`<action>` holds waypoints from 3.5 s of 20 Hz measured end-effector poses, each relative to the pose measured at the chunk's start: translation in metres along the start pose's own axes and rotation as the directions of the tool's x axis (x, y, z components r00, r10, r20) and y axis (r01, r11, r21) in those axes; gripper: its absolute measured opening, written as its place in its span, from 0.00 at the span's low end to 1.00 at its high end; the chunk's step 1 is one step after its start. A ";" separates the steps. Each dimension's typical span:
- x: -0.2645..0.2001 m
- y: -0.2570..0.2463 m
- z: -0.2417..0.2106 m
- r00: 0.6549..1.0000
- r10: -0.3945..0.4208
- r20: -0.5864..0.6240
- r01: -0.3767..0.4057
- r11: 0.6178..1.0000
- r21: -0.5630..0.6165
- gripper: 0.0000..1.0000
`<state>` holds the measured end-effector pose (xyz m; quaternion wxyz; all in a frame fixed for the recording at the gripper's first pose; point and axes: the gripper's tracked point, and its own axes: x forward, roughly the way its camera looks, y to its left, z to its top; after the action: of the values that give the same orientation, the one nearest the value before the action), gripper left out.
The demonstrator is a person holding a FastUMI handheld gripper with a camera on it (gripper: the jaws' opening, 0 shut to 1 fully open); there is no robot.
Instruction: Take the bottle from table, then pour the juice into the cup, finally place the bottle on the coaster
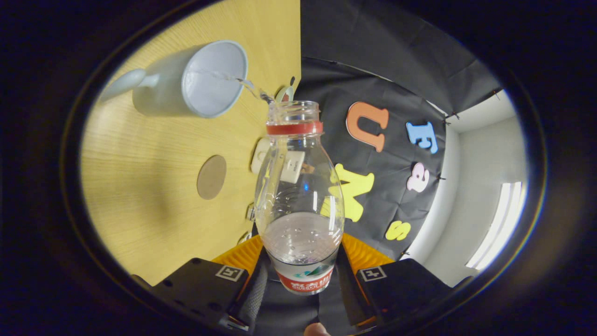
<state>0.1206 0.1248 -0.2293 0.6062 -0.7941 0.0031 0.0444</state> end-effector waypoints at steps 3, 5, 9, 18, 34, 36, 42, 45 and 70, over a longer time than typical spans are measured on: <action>0.001 -0.001 0.000 1.000 0.000 0.000 0.000 1.000 -0.009 0.75; 0.000 -0.002 0.000 1.000 0.001 0.002 -0.001 1.000 -0.015 0.75; 0.001 -0.004 0.000 1.000 -0.001 0.004 0.001 1.000 -0.026 0.75; 0.001 -0.006 0.000 1.000 0.001 0.005 -0.001 0.999 -0.052 0.75; 0.002 -0.023 0.000 1.000 -0.023 0.010 0.024 0.994 -0.108 0.75; 0.002 -0.026 0.001 1.000 -0.028 0.013 0.030 0.992 -0.119 0.75; 0.001 -0.030 0.005 0.999 -0.034 0.021 0.036 0.990 -0.136 0.75; 0.001 -0.029 0.005 0.999 -0.030 0.019 0.032 0.990 -0.141 0.75; -0.005 -0.006 0.011 0.999 0.054 0.011 -0.055 0.985 0.166 0.75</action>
<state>0.1154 0.1368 -0.2261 0.6687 -0.7404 0.0265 0.0628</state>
